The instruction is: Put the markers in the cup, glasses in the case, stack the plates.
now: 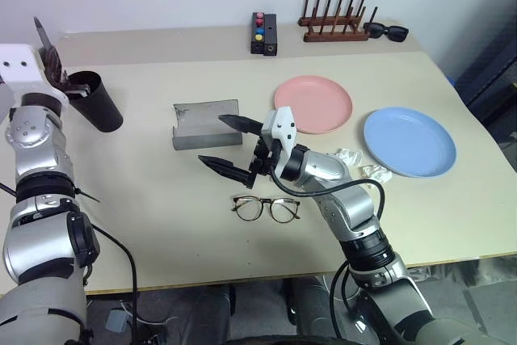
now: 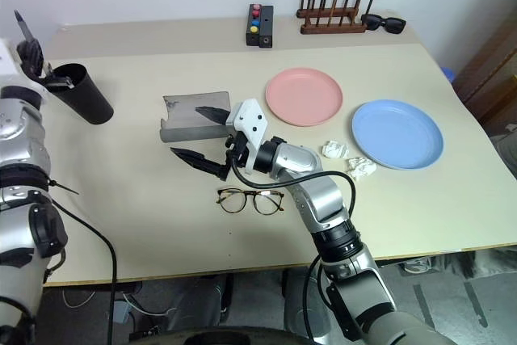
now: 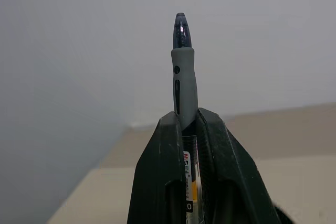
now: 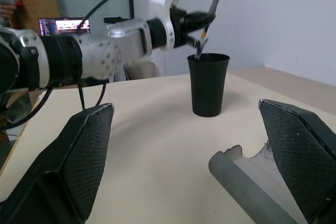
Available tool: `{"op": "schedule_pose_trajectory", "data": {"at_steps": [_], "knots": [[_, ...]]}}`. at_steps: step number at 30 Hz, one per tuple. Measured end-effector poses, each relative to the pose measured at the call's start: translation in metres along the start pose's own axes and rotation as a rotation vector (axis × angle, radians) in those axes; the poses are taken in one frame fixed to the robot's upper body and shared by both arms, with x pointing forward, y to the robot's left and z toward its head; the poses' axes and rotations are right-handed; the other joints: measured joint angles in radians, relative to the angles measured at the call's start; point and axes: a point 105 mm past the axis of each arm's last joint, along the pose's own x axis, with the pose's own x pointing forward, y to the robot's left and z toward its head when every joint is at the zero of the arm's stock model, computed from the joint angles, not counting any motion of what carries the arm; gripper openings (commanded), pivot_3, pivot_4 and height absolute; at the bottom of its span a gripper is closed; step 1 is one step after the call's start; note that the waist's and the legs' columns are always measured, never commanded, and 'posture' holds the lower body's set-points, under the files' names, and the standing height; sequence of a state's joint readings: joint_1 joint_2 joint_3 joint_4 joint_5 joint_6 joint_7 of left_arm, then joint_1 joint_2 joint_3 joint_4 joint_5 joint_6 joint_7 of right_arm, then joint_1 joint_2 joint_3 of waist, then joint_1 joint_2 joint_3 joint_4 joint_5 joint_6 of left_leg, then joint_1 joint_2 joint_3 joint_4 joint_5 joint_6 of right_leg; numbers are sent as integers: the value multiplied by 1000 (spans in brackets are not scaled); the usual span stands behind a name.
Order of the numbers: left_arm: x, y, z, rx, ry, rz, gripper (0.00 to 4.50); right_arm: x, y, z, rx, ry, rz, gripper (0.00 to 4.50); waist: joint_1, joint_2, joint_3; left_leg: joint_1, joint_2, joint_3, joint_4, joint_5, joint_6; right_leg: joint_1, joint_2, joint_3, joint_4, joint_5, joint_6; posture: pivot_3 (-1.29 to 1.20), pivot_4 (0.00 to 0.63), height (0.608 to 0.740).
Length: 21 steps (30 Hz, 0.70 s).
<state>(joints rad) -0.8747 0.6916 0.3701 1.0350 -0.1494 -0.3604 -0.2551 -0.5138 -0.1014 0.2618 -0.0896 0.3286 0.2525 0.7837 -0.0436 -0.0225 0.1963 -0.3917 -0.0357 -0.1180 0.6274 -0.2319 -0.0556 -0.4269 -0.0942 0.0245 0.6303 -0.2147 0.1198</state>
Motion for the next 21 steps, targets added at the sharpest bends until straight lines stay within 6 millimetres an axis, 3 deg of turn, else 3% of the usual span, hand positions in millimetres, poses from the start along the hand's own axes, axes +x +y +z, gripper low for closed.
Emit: {"op": "schedule_pose_trajectory", "data": {"at_steps": [6, 9, 13, 21], "knots": [[-2, -3, -7, -16, 14, -2, 49, 0, 0, 0, 1, 0, 1, 4500, 0, 0, 0, 0, 0, 0, 0, 0, 0, 0, 0, 0, 0, 0, 0, 0, 150, 739], [-2, -5, -8, -29, 15, -3, 1209, 0, 0, 0, 1, 0, 3, 4500, 0, 0, 0, 0, 0, 0, 0, 0, 0, 0, 0, 0, 0, 0, 0, 0, 150, 739], [-2, -6, -8, -32, 15, -2, 3196, 0, 0, 0, 1, 1, 4, 4500, 0, 0, 0, 0, 0, 0, 0, 0, 0, 0, 0, 0, 0, 0, 0, 0, 150, 739], [-4, -10, -10, -37, 14, 2, 3196, 0, 0, -1, 3, 2, 5, 4500, 0, 0, 0, 0, 0, 0, 0, 0, 0, 0, 0, 0, 0, 0, 0, 0, 150, 739]]}}
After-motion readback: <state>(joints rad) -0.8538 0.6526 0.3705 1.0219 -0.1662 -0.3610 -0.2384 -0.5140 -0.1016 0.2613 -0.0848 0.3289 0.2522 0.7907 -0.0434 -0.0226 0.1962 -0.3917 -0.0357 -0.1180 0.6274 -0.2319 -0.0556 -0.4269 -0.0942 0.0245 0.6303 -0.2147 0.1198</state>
